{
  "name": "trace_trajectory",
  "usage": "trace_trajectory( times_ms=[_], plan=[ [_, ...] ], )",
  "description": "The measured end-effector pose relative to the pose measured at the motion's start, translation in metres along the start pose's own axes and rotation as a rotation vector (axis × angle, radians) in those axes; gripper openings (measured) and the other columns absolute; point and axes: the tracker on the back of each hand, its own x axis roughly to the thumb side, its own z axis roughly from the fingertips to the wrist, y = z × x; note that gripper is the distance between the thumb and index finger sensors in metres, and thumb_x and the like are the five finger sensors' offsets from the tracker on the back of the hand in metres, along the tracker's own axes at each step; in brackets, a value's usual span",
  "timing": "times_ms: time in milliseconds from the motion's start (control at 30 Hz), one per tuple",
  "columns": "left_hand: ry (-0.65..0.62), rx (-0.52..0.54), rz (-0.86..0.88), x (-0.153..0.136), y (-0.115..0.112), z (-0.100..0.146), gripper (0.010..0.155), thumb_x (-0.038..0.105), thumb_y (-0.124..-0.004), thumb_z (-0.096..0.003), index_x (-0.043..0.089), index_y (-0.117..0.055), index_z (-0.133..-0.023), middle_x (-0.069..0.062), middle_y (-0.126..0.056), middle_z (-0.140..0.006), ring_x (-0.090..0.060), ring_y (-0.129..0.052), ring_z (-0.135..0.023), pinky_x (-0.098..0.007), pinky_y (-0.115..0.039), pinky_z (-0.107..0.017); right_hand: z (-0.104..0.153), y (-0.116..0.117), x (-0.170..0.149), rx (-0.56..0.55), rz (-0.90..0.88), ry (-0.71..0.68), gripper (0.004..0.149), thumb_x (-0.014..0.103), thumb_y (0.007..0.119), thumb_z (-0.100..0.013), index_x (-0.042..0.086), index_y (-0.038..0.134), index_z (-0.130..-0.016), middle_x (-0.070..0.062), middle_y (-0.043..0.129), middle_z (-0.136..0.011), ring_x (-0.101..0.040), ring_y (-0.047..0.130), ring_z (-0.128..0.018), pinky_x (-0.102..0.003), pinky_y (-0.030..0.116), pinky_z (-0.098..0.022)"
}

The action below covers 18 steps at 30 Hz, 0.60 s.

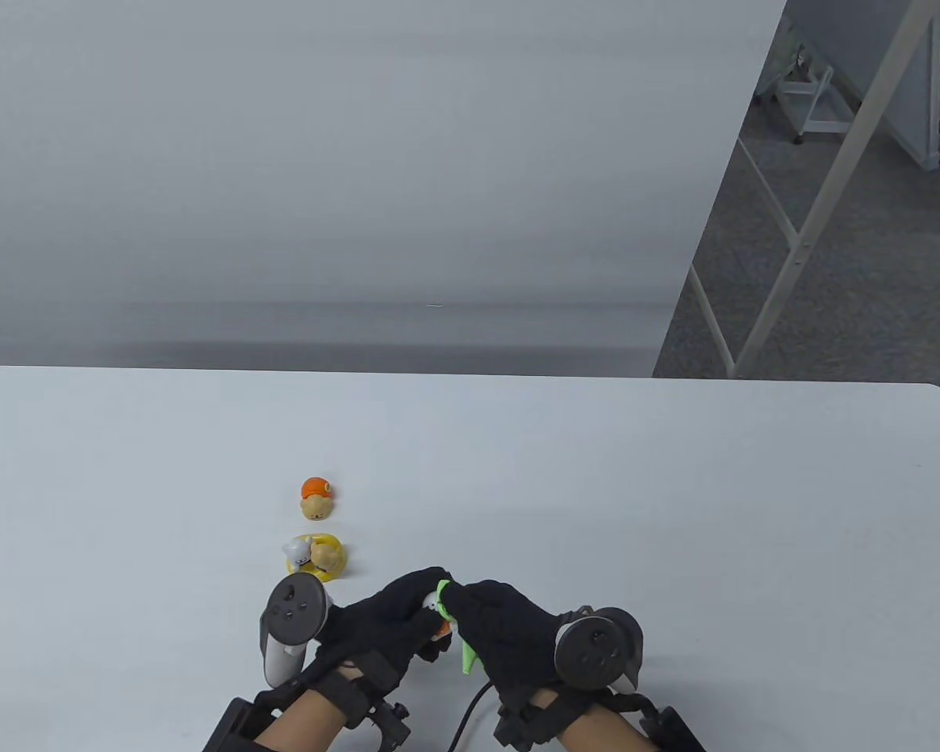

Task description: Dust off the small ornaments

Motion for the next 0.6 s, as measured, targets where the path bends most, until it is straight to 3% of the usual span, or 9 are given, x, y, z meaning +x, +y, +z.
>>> trace_trajectory(
  times_ms=[267, 367, 467, 600],
  plan=[
    [-0.056, 0.035, 0.025, -0.001, 0.006, -0.002, 0.063, 0.026, -0.080, -0.0477, 0.002, -0.066, -0.104, -0.024, -0.080, -0.096, -0.041, -0.110, -0.060, -0.051, -0.102, -0.041, -0.004, -0.001, -0.006, 0.050, -0.097, 0.083, 0.042, 0.012, 0.085, -0.052, -0.001, 0.077, -0.091, -0.038, 0.094, -0.073, -0.045, 0.102, -0.047, -0.070, 0.085, -0.044],
    [-0.017, -0.012, 0.097, -0.003, 0.011, -0.006, 0.073, 0.027, -0.079, -0.0524, 0.015, -0.046, -0.116, -0.025, -0.071, -0.098, -0.045, -0.103, -0.066, -0.057, -0.095, -0.047, -0.001, -0.010, -0.016, 0.026, -0.092, 0.169, 0.041, 0.013, 0.085, -0.052, -0.001, 0.080, -0.091, -0.037, 0.095, -0.072, -0.044, 0.102, -0.046, -0.070, 0.085, -0.043],
    [0.066, -0.007, 0.094, -0.009, 0.016, -0.005, 0.060, 0.028, -0.082, -0.0549, 0.013, -0.065, -0.110, -0.028, -0.070, -0.096, -0.045, -0.103, -0.065, -0.057, -0.095, -0.046, 0.003, -0.018, -0.009, -0.076, -0.036, 0.121, 0.041, 0.014, 0.085, -0.053, 0.000, 0.080, -0.091, -0.037, 0.095, -0.072, -0.044, 0.101, -0.046, -0.070, 0.085, -0.043],
    [0.073, 0.006, 0.127, -0.013, 0.010, -0.002, 0.062, 0.032, -0.083, -0.0558, 0.009, -0.063, -0.110, -0.025, -0.072, -0.096, -0.039, -0.106, -0.064, -0.051, -0.099, -0.045, -0.004, -0.011, 0.011, -0.045, 0.130, 0.021, 0.042, 0.015, 0.086, -0.053, 0.001, 0.080, -0.091, -0.037, 0.094, -0.072, -0.045, 0.101, -0.046, -0.070, 0.084, -0.043]
  ],
)
